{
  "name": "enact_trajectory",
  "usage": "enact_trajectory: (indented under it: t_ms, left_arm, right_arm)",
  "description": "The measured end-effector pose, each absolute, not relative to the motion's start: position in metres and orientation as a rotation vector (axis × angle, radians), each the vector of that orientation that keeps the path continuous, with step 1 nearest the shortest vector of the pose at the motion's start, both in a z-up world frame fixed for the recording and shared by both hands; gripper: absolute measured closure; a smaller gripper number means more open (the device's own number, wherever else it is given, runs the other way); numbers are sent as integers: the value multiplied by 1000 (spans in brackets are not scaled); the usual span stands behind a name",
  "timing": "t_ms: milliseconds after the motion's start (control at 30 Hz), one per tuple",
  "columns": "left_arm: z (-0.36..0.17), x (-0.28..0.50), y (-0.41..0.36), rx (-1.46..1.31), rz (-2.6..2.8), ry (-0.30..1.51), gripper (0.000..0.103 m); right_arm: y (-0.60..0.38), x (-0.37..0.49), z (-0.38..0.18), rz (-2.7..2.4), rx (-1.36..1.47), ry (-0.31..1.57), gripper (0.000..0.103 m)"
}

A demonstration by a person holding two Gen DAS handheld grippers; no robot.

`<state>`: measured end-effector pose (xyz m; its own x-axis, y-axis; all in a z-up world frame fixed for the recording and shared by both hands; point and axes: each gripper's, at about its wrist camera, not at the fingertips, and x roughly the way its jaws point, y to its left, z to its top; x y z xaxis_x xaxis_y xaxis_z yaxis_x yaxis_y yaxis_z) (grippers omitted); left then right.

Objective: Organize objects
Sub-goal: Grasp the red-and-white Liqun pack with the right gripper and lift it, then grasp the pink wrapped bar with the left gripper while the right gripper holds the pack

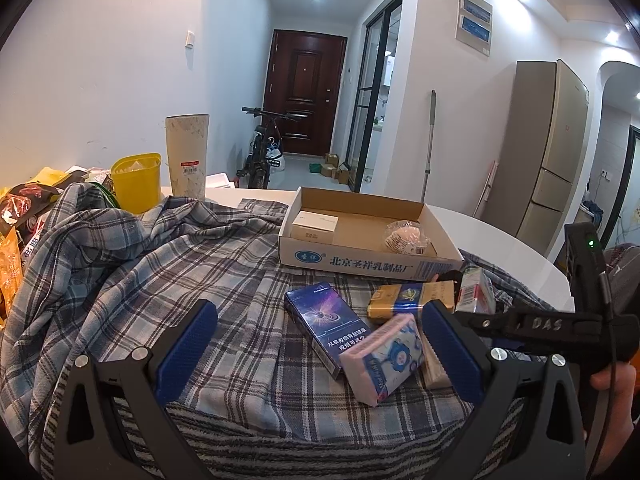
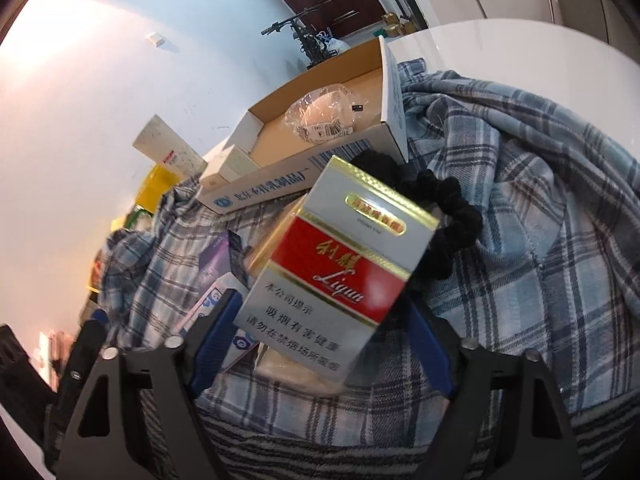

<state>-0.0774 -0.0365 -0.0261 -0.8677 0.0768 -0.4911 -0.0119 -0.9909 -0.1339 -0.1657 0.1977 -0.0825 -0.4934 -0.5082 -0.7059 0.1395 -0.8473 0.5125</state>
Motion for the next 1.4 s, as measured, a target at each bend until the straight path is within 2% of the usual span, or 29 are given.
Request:
enact_trajectory:
  t_ms: [33, 133, 533, 733, 1000, 1033, 1067, 1400]
  left_arm:
    - [-26, -77, -37, -795, 2985, -199, 0]
    - [-27, -77, -37, -798, 2981, -206, 0]
    - [-26, -77, -38, -785, 2986, -209, 0]
    - [-25, -75, -40, -775, 2993, -212, 0]
    - [-25, -77, -38, -900, 2904, -233, 0]
    - [-26, -77, -36, -933, 2900, -220, 0]
    - [-29, -77, -35, -950, 2895, -209, 0]
    - [-36, -90, -28, -1056, 2821, -206, 0]
  right_arm:
    - [195, -165, -82, -2379, 1310, -520, 35]
    - [191, -162, -80, -2419, 1303, -438, 38]
    - [186, -129, -47, -2636, 1176, -88, 42]
    - [196, -111, -36, -2704, 1140, -10, 43]
    - [211, -98, -21, -2744, 1090, -25, 44]
    - [212, -96, -19, -2747, 1082, -28, 48]
    - [215, -95, -17, -2747, 1072, -38, 75]
    - [226, -101, -35, -2689, 1175, -67, 76]
